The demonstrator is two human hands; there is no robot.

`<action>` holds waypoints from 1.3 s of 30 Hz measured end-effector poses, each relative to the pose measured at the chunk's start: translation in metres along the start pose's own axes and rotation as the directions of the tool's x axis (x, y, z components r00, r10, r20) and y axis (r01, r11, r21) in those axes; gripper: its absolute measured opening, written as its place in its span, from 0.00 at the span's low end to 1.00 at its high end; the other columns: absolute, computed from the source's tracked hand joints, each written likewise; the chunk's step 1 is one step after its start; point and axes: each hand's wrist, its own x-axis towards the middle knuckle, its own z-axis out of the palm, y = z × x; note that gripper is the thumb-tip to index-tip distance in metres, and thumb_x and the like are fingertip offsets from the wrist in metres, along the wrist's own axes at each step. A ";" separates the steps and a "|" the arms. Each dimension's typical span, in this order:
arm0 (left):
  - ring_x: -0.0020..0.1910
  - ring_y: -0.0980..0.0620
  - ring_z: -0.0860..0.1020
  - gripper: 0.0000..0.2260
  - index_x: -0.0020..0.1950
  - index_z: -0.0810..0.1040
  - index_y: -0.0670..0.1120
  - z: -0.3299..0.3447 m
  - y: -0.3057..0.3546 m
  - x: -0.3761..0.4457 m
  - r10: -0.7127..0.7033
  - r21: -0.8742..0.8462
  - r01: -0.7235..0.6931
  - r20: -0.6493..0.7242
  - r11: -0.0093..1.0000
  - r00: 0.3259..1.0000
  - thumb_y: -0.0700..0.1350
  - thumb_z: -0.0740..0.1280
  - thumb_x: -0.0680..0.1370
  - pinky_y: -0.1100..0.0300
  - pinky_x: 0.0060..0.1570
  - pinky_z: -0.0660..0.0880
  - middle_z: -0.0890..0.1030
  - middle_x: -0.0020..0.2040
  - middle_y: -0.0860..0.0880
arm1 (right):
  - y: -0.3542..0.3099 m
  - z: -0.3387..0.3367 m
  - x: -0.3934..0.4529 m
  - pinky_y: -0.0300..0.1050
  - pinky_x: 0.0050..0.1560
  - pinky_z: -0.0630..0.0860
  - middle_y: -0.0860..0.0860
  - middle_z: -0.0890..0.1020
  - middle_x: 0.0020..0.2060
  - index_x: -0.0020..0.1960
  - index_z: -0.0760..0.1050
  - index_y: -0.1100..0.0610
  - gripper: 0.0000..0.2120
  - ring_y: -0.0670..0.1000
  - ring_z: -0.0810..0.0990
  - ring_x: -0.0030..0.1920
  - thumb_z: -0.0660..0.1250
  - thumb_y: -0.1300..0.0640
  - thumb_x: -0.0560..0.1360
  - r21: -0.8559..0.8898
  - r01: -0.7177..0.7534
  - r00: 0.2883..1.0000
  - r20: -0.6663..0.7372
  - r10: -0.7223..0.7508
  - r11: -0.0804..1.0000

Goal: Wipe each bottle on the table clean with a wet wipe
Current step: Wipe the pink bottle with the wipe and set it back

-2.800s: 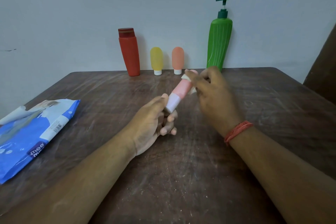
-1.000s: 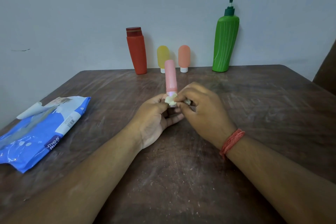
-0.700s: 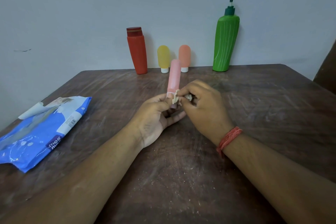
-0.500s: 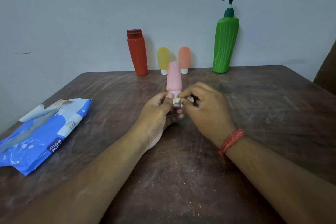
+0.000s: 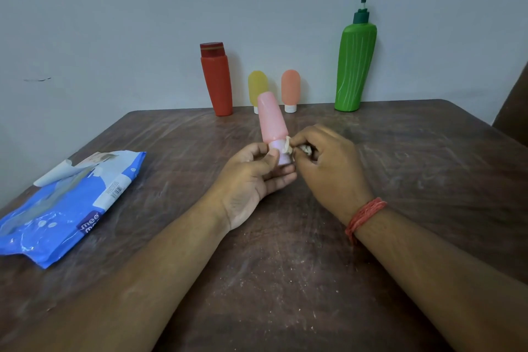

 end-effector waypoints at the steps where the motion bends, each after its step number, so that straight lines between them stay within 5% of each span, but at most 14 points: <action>1: 0.47 0.49 0.85 0.09 0.62 0.77 0.37 0.000 0.000 0.000 -0.004 0.001 0.004 0.001 1.000 1.000 0.36 0.62 0.83 0.55 0.50 0.82 0.85 0.50 0.42 | 0.000 0.000 -0.001 0.28 0.42 0.70 0.46 0.80 0.43 0.45 0.81 0.56 0.07 0.42 0.77 0.43 0.70 0.66 0.72 0.019 -0.003 1.000 0.010 0.003 1.000; 8: 0.47 0.51 0.84 0.13 0.65 0.77 0.38 0.003 -0.002 0.000 -0.020 0.066 0.021 -0.006 0.998 1.000 0.36 0.57 0.86 0.57 0.49 0.82 0.86 0.50 0.44 | 0.000 0.004 0.000 0.32 0.42 0.73 0.44 0.80 0.43 0.44 0.80 0.54 0.07 0.42 0.78 0.44 0.70 0.65 0.73 0.068 -0.018 1.000 -0.015 0.020 0.998; 12: 0.46 0.50 0.80 0.09 0.56 0.80 0.40 0.002 -0.003 0.001 -0.007 0.047 0.008 -0.032 0.999 0.999 0.41 0.61 0.85 0.60 0.43 0.80 0.82 0.48 0.42 | -0.003 0.008 -0.005 0.29 0.40 0.71 0.42 0.77 0.41 0.45 0.80 0.55 0.06 0.41 0.77 0.41 0.71 0.65 0.72 0.038 0.065 0.995 0.073 -0.068 0.997; 17: 0.38 0.55 0.77 0.13 0.60 0.79 0.39 0.006 -0.004 0.000 0.005 0.071 -0.006 0.015 0.997 1.000 0.46 0.63 0.84 0.62 0.38 0.78 0.80 0.43 0.47 | 0.000 0.006 0.000 0.27 0.38 0.68 0.42 0.79 0.39 0.41 0.79 0.54 0.08 0.38 0.76 0.39 0.70 0.66 0.72 0.107 -0.096 0.995 -0.003 0.097 0.990; 22: 0.36 0.54 0.78 0.10 0.61 0.77 0.39 0.006 -0.003 0.000 0.034 0.087 -0.029 -0.053 0.996 0.998 0.44 0.63 0.84 0.62 0.36 0.77 0.81 0.44 0.45 | 0.002 0.002 -0.005 0.28 0.41 0.71 0.43 0.81 0.41 0.44 0.82 0.55 0.06 0.40 0.79 0.42 0.72 0.65 0.72 0.146 -0.101 0.990 0.109 0.085 0.984; 28: 0.36 0.53 0.79 0.09 0.54 0.70 0.43 0.007 -0.009 -0.001 0.043 0.287 -0.051 0.034 0.957 0.998 0.45 0.68 0.81 0.61 0.35 0.76 0.79 0.42 0.46 | 0.005 -0.003 0.012 0.27 0.40 0.68 0.41 0.76 0.40 0.42 0.80 0.54 0.09 0.37 0.75 0.41 0.69 0.67 0.71 0.075 -0.121 0.984 -0.123 0.130 0.990; 30: 0.36 0.53 0.78 0.09 0.51 0.70 0.44 0.007 -0.010 -0.001 0.057 0.382 -0.067 0.039 0.922 0.998 0.45 0.69 0.81 0.60 0.34 0.74 0.78 0.43 0.46 | 0.007 -0.007 0.013 0.36 0.43 0.73 0.42 0.77 0.40 0.43 0.80 0.54 0.08 0.40 0.77 0.42 0.69 0.67 0.72 0.152 -0.145 0.973 -0.158 0.169 0.978; 33: 0.35 0.54 0.77 0.11 0.49 0.70 0.45 0.006 -0.009 -0.001 0.088 0.390 -0.083 0.004 0.917 0.996 0.45 0.72 0.78 0.59 0.35 0.73 0.78 0.43 0.46 | 0.005 -0.007 0.003 0.50 0.47 0.79 0.47 0.82 0.42 0.45 0.78 0.50 0.08 0.49 0.81 0.45 0.69 0.63 0.75 0.265 -0.244 0.968 0.013 0.249 0.933; 36: 0.35 0.54 0.75 0.15 0.51 0.71 0.44 0.003 -0.003 -0.003 0.052 0.316 -0.057 0.024 0.947 0.998 0.49 0.74 0.73 0.60 0.34 0.72 0.79 0.39 0.50 | 0.003 -0.004 -0.004 0.45 0.44 0.81 0.49 0.84 0.40 0.45 0.77 0.52 0.06 0.47 0.83 0.42 0.69 0.61 0.77 0.337 -0.305 0.950 0.170 0.262 0.891; 39: 0.33 0.54 0.74 0.12 0.53 0.71 0.44 0.002 -0.001 -0.004 -0.007 0.368 -0.041 0.128 0.929 0.992 0.47 0.71 0.77 0.63 0.32 0.72 0.78 0.37 0.50 | 0.006 -0.012 0.010 0.38 0.43 0.78 0.44 0.83 0.36 0.44 0.78 0.52 0.11 0.41 0.80 0.39 0.67 0.68 0.77 0.553 -0.310 0.937 0.038 0.348 0.773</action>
